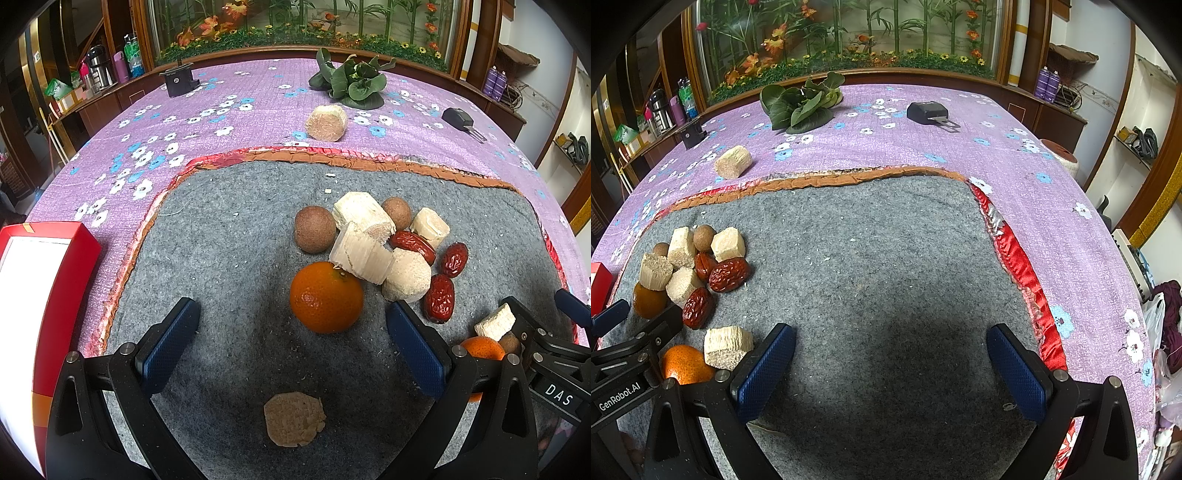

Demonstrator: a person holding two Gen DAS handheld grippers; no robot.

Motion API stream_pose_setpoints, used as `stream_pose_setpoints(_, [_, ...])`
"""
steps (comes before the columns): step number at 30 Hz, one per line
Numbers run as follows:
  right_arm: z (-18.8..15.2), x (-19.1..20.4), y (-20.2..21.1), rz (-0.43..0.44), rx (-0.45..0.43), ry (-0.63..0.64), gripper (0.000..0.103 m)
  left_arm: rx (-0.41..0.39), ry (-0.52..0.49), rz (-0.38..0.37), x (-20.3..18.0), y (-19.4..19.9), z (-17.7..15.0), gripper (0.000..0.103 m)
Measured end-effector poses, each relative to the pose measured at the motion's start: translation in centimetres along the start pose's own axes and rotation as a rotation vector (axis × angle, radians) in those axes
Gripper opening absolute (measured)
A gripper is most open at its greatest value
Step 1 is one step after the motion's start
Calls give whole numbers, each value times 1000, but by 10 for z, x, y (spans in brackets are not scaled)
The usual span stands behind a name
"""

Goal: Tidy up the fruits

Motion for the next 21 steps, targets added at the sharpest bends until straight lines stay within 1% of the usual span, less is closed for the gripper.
stream_pose_setpoints(4, [0, 0, 1, 0, 0, 0, 103, 1, 1, -1, 1, 0, 0, 103])
stream_pose_setpoints(7, [1, 1, 2, -4, 2, 3, 103, 37, -60, -29, 1, 4, -3, 103])
stream_pose_setpoints(8, [0, 1, 1, 5, 5, 6, 103, 47, -74, -21, 4, 7, -4, 103])
stream_pose_setpoints(9, [0, 0, 2, 20, 7, 12, 103, 43, -81, 9, 10, 13, -6, 103])
stream_pose_setpoints(11, [-2, -1, 7, 83, 2, 33, 103, -10, -109, 42, 20, 31, -12, 103])
stream_pose_setpoints(13, [-7, -5, 18, 165, -24, 26, 103, -74, -146, 89, 32, 53, -20, 103])
stream_pose_setpoints(15, [-12, -7, 30, 238, -48, 20, 103, -134, -190, 119, 43, 76, -31, 103])
stream_pose_setpoints(16, [-15, -4, 39, 288, -67, 26, 103, -150, -199, 138, 48, 83, -34, 103])
stream_pose_setpoints(17, [-18, 0, 46, 320, -79, 36, 103, -170, -203, 153, 53, 91, -36, 103])
stream_pose_setpoints(19, [-23, 19, 59, 382, -80, 90, 103, -188, -207, 144, 58, 98, -36, 103])
stream_pose_setpoints(20, [-25, 27, 63, 393, -73, 110, 101, -184, -213, 133, 58, 99, -33, 103])
stream_pose_setpoints(21, [-27, 38, 65, 405, -63, 130, 98, -180, -219, 138, 60, 98, -30, 103])
Point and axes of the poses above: each gripper's, at about its wrist camera, not at the fingertips, and y roughly against the way its jaws point, x to its left, z to its top, the point moved 4 cm from there along -y, roughly the way its jaws point, and after that the axes turned 6 degrees about y, right-handed, at the moved point
